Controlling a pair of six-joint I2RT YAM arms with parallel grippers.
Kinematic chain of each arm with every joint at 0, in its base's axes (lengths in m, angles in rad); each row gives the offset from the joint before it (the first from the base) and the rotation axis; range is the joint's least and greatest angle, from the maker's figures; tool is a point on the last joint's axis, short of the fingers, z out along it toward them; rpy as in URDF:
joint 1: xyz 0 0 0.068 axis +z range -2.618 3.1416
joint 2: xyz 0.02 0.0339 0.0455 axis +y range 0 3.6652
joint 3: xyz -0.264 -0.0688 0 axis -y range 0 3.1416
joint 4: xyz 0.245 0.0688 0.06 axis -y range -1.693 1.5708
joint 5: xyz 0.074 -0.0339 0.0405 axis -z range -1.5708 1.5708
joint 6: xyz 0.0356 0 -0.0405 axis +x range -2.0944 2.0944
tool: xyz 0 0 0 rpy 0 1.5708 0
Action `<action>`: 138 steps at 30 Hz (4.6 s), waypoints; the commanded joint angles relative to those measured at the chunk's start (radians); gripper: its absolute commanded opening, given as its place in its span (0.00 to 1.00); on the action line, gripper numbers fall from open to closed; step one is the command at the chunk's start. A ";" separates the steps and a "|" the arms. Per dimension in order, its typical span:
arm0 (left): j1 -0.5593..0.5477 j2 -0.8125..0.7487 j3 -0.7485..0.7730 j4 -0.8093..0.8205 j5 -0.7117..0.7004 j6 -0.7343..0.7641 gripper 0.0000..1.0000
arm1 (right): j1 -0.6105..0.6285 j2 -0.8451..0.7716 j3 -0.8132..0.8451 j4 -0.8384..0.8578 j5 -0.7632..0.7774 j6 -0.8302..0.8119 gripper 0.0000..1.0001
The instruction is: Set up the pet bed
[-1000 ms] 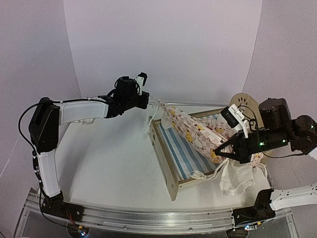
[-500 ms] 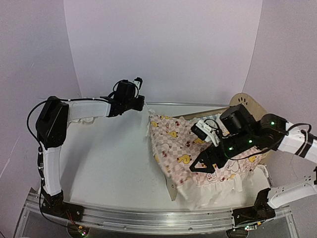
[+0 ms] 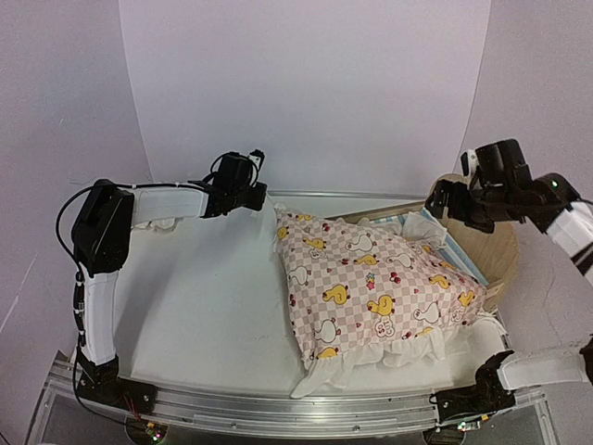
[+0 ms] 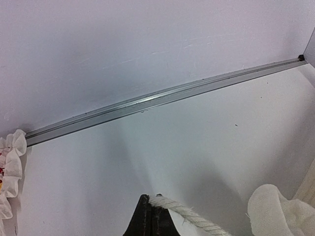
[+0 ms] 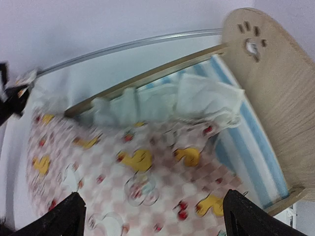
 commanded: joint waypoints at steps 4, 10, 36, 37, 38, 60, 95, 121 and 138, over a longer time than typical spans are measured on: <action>0.004 -0.063 0.023 0.018 0.040 -0.036 0.00 | -0.241 0.469 0.240 0.131 0.001 -0.010 0.98; 0.004 -0.073 0.008 0.011 0.063 -0.066 0.00 | -0.318 0.732 0.347 0.199 0.102 0.029 0.97; 0.002 -0.198 -0.046 -0.034 0.175 -0.119 0.00 | -0.330 0.463 0.106 0.383 0.185 -0.038 0.00; 0.000 -0.212 -0.061 -0.033 0.191 -0.127 0.00 | -0.330 0.421 0.096 0.386 0.200 -0.060 0.00; -0.003 -0.226 -0.074 -0.029 0.204 -0.135 0.00 | -0.329 0.380 0.086 0.400 0.202 -0.087 0.00; -0.031 -0.203 -0.001 -0.008 0.162 -0.206 0.00 | -0.499 0.830 0.655 0.605 -0.032 -0.493 0.00; -0.002 -0.199 0.078 -0.390 -0.091 -0.202 0.89 | -0.248 0.878 0.898 0.061 0.272 -0.509 0.98; -0.333 -0.646 -0.585 -0.095 0.525 -0.600 0.98 | 0.006 0.264 -0.212 0.232 -0.041 -0.163 0.68; -0.327 -0.670 -0.624 -0.090 0.422 -0.550 0.98 | 0.970 0.336 -0.100 0.048 0.353 -0.119 0.98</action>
